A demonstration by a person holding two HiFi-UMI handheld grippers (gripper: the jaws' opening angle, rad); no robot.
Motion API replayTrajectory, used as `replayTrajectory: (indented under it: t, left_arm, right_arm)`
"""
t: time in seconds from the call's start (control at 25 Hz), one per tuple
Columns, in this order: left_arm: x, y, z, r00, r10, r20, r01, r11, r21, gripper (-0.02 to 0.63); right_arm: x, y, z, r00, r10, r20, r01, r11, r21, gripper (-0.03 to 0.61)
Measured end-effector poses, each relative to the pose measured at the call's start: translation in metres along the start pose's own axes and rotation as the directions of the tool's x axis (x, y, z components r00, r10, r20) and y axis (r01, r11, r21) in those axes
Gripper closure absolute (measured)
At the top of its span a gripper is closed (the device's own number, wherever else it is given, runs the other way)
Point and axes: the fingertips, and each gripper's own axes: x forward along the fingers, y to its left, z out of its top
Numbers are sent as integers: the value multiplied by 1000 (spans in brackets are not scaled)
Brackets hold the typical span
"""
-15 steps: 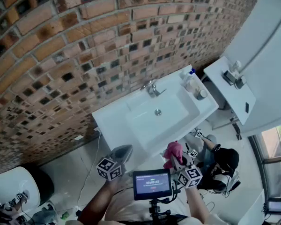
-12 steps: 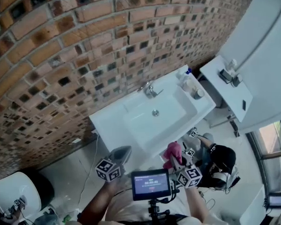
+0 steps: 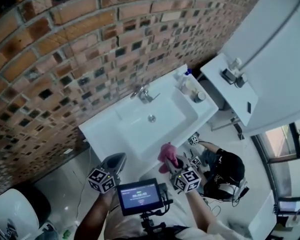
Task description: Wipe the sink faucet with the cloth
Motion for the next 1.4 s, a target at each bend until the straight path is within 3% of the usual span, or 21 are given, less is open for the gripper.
replayTrajectory:
  t: [0.16, 0.32, 0.44, 0.8, 1.0, 1.16, 1.4]
  left_arm:
    - [6, 1, -7, 998, 58, -26, -58, 998, -20, 620]
    - [39, 17, 9, 995, 93, -31, -93, 996, -12, 620]
    - [60, 22, 6, 991, 117, -62, -118, 993, -14, 620]
    - [134, 17, 28, 985, 105, -135, -101, 994, 38, 620]
    - [161, 29, 35, 978, 128, -168, -117, 990, 74, 620]
    - [171, 28, 41, 973, 152, -174, -141, 987, 71, 620]
    - [178, 38, 43, 966, 200, -165, -194, 980, 52, 620]
  right_arm:
    - [23, -13, -7, 997, 47, -65, -49, 998, -32, 515]
    - [63, -45, 25, 995, 88, -50, -90, 995, -43, 515]
    - [85, -68, 18, 991, 102, -84, -104, 994, -14, 515]
    - [182, -141, -1, 975, 145, -167, -148, 989, -6, 515]
    - [243, -169, -18, 953, 160, -259, -169, 986, -10, 515]
    - [289, -186, -36, 932, 175, -319, -180, 984, 12, 515]
    - [343, -204, -62, 894, 142, -426, -173, 984, -35, 515]
